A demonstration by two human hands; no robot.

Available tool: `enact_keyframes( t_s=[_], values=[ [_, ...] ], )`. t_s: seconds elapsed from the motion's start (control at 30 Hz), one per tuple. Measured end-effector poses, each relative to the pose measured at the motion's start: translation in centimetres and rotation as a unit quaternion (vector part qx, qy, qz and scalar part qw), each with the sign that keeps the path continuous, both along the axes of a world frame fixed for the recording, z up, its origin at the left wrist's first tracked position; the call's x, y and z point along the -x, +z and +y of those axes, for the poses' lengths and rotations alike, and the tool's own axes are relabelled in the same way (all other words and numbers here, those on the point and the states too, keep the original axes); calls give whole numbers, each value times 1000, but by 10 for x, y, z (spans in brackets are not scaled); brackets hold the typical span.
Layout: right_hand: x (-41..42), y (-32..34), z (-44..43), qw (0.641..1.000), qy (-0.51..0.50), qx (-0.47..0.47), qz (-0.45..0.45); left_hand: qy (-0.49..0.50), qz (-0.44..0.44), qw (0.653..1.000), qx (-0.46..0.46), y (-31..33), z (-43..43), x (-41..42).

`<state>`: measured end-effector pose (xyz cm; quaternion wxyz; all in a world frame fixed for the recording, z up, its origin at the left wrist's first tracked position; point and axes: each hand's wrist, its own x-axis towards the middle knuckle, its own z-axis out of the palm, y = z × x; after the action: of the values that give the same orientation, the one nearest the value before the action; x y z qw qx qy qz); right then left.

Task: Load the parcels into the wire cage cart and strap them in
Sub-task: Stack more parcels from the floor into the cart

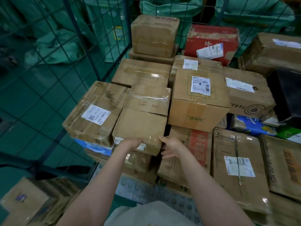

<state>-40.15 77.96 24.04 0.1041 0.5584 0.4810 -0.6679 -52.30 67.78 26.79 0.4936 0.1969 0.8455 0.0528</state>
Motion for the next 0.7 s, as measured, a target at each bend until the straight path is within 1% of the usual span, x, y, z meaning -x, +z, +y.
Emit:
enact_keyframes(
  t_s=[0.03,0.1,0.23,0.37,0.5,0.6,0.7],
  values=[
    [4,0,-1,1000,-6,7,7,3,15,1000,-7,-4,0,2],
    [10,2,-1,1000,-16,-1,12,-6,9,1000,-18,-10,2,3],
    [23,-3,-2,998,-14,-55,0,-6,20,998,-53,-18,3,6],
    [26,-8,-5,996,-25,-81,14,-18,39,998,-51,-18,3,8],
    [22,-10,-9,995,-22,-97,20,-5,43,997,-65,-16,0,6],
    [17,-7,-12,991,11,-132,0,42,4,996,-83,-5,-4,5],
    [8,-6,-13,986,3,-169,4,84,-50,990,-102,2,-11,-2]
  ],
)
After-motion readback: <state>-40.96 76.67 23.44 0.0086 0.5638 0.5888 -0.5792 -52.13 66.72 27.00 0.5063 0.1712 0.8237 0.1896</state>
